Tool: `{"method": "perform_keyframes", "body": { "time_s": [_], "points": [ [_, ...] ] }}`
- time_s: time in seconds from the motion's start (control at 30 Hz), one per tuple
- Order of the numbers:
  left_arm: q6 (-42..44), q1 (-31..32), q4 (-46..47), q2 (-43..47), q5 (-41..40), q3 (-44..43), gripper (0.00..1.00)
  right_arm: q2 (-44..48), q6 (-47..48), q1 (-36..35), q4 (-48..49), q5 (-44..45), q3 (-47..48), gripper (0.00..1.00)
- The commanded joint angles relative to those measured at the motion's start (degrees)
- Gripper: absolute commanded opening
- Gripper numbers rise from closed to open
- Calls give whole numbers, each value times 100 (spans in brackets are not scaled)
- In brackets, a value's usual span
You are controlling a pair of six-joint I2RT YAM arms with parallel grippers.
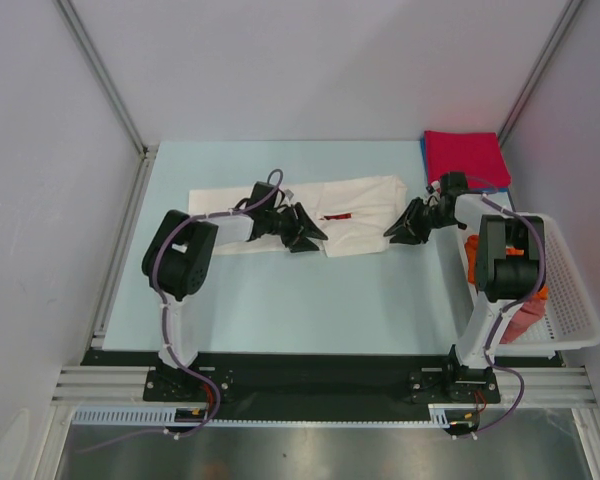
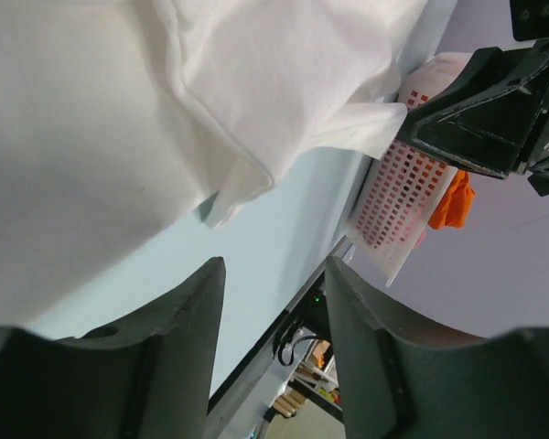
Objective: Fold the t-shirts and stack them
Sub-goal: Fold the tshirt
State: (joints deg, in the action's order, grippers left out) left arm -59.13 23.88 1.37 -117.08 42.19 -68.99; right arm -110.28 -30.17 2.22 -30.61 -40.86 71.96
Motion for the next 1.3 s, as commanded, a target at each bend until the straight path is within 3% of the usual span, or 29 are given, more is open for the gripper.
{"method": "perform_keyframes", "body": {
  "time_s": [0.0, 0.2, 0.43, 0.67, 1.27],
  "points": [
    [787, 20, -362, 554, -35, -79, 54, 402, 284, 42, -269, 121, 45, 39],
    [1378, 12, -1041, 379, -308, -684, 59, 201, 521, 147, -358, 544, 317, 50],
    [1124, -15, -1121, -192, -475, -1265, 59, -336, 451, 235, -226, 492, 924, 60],
    [913, -24, -1657, -325, -914, -1371, 59, -872, 504, 235, -95, 448, 1241, 60],
    [192, -6, -1174, -1036, -546, -2074, 53, -1171, 29, 7, 591, 8, 1109, 50]
  ]
}}
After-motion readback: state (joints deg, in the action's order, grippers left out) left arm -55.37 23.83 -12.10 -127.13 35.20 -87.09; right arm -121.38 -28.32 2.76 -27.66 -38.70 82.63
